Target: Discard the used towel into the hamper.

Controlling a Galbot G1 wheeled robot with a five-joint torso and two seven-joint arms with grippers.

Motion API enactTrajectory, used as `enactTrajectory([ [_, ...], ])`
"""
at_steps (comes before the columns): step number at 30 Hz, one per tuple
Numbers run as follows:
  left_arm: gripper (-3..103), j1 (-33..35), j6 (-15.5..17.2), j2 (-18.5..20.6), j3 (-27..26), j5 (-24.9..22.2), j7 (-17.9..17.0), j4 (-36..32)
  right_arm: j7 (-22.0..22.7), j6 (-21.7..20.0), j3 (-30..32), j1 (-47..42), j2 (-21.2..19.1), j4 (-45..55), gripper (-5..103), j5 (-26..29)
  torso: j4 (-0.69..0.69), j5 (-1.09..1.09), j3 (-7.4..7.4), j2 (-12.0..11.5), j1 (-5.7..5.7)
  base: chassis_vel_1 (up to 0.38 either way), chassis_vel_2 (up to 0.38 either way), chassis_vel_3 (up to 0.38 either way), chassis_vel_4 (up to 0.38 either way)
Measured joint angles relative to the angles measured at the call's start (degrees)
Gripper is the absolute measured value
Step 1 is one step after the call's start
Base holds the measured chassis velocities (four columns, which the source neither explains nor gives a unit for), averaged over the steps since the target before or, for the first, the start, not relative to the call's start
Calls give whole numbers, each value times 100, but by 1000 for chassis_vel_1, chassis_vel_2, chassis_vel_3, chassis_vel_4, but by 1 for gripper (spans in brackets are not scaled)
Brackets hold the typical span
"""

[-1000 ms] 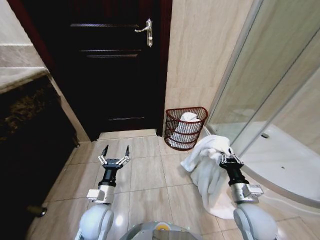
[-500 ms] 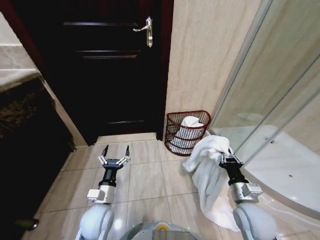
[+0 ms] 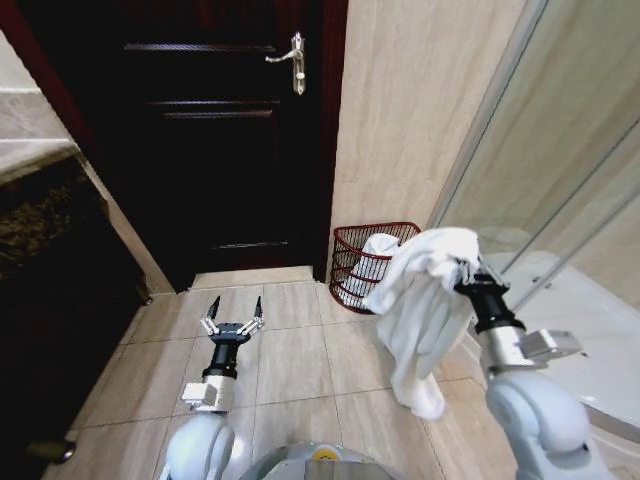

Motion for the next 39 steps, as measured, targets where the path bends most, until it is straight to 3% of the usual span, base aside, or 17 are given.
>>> enactTrajectory([
  [11,100,-84,162,66,-33,-272,-59,-38,28,-143,-110,453,-351,-177,10,219,-1,0,62,71,7,0,0,0,0],
  [23,100,41,160,85,-125,-228,-79,73,19,-243,-205,1977,-1070,-1116,10,937,0,0,348,383,34,0,0,0,0],
  [39,100,132,63,-257,-221,-11,-80,121,107,-775,-684,4349,-2071,-1904,10,2198,0,-1,681,796,113,0,0,0,0],
])
